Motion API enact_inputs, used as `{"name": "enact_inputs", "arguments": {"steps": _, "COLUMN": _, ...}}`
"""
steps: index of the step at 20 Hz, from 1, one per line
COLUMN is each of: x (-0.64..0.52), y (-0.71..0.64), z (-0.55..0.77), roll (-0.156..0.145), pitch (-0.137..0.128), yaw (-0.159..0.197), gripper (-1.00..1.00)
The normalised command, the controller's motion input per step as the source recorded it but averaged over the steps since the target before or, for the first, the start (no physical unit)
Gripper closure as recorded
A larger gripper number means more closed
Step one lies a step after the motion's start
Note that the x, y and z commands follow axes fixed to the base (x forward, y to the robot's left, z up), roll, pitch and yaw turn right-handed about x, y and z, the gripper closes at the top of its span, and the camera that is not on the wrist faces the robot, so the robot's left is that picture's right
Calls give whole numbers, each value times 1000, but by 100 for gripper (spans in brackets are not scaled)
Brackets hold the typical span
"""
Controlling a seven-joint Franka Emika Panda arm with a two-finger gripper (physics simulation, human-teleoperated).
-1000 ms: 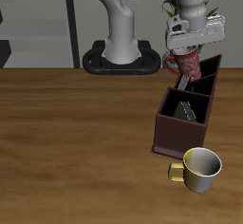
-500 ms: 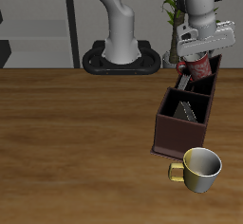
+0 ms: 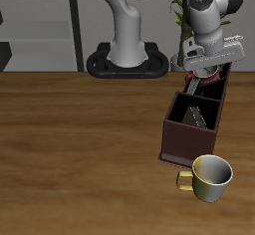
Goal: Place the black book into the left desk caddy's front compartment and place the yellow book into the left desk caddy's right compartment and place the red mug into the left desk caddy's left compartment
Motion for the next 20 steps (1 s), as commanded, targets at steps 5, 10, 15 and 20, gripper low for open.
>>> {"name": "enact_inputs", "arguments": {"steps": 5, "x": 48, "y": -73, "z": -38, "roll": 6, "pitch": 17, "yaw": -10, "gripper": -100}}
{"name": "enact_inputs", "arguments": {"steps": 10, "x": -55, "y": -91, "z": 130, "roll": -6, "pitch": -20, "yaw": -9, "gripper": -100}}
{"name": "enact_inputs", "arguments": {"steps": 15, "x": -132, "y": -104, "z": 224, "roll": -8, "pitch": -38, "yaw": -14, "gripper": -100}}
{"name": "enact_inputs", "arguments": {"steps": 20, "x": -143, "y": -116, "z": 206, "roll": -5, "pitch": -44, "yaw": -18, "gripper": -100}}
